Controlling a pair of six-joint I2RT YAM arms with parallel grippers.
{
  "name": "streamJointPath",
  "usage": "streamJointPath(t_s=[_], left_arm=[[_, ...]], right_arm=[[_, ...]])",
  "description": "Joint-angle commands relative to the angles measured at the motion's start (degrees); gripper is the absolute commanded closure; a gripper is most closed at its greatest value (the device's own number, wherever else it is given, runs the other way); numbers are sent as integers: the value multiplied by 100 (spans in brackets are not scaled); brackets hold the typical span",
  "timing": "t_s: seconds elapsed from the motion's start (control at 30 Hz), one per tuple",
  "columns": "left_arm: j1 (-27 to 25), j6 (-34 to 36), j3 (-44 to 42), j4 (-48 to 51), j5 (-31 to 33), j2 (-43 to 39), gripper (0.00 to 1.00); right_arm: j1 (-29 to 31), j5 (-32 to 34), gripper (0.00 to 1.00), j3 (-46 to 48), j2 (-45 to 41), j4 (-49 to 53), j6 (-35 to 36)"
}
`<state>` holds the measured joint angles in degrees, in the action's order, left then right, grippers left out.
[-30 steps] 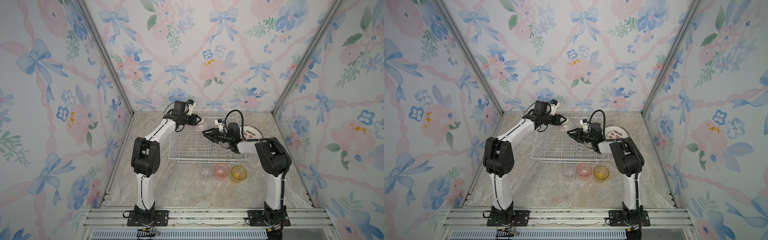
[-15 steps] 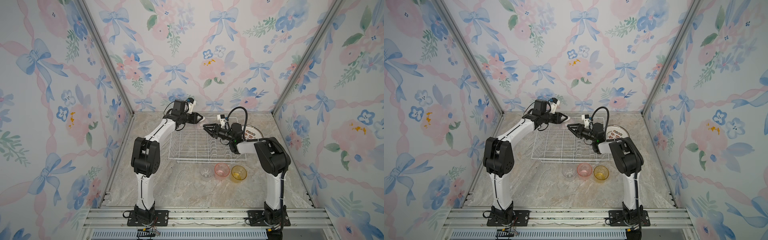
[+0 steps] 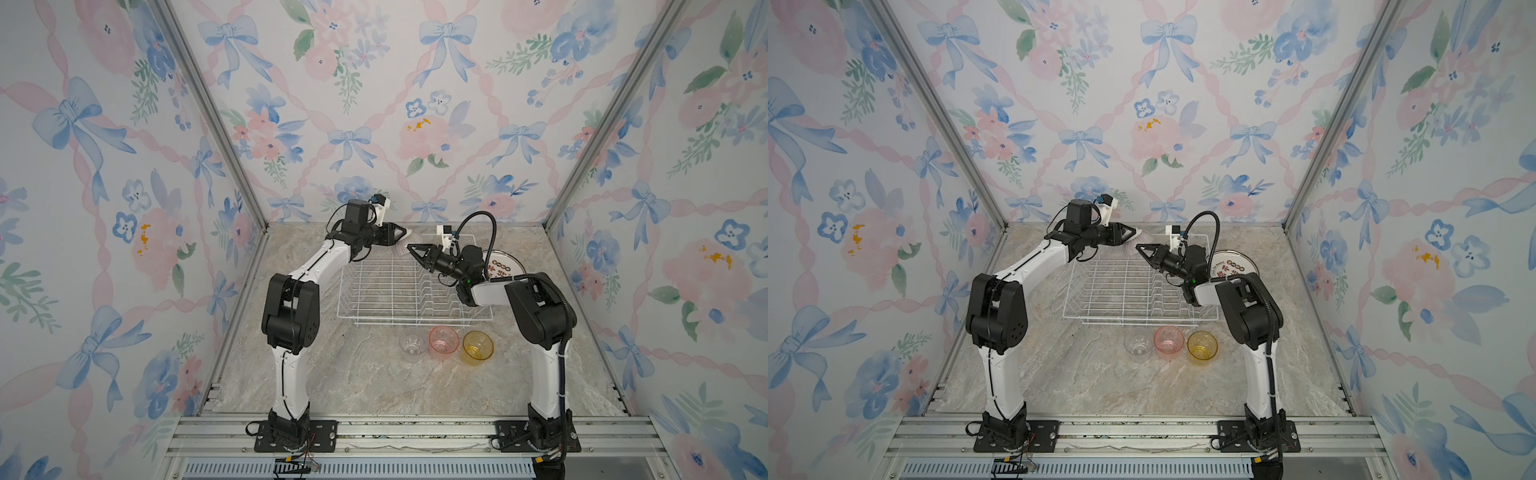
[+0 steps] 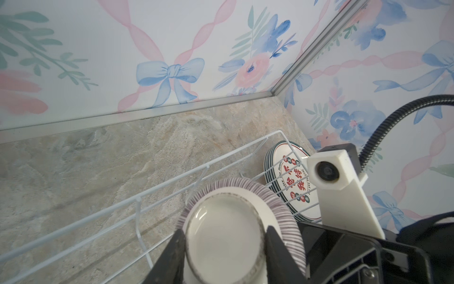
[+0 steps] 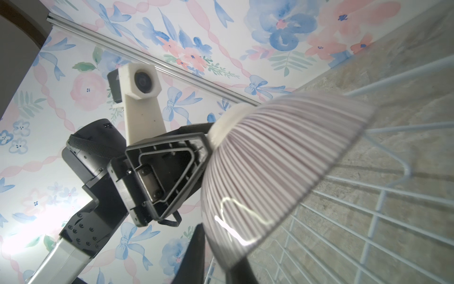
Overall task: Unload the mixed dishes from the dish rack
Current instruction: 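Open the left gripper and pull the striped bowl away with the right gripper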
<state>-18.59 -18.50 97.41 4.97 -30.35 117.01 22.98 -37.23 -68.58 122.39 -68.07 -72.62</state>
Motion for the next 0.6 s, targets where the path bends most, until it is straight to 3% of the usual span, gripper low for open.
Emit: streamJointPath(t_s=[0.0,0.07,0.37,0.57], left_arm=[[-140,22,-107,-16,-272,-175,58],[-167,14,-132,-16,-296,-153,59],[-138,87,-340,-25,-136,-329,59],[-118,284,-649,-9,131,-665,53]], right_arm=[[14,317,89,-309,88,-549,73],[10,396,100,-346,77,-555,87],[-8,198,100,-356,-505,914,976],[3,-141,100,-638,-1170,3738,2598]])
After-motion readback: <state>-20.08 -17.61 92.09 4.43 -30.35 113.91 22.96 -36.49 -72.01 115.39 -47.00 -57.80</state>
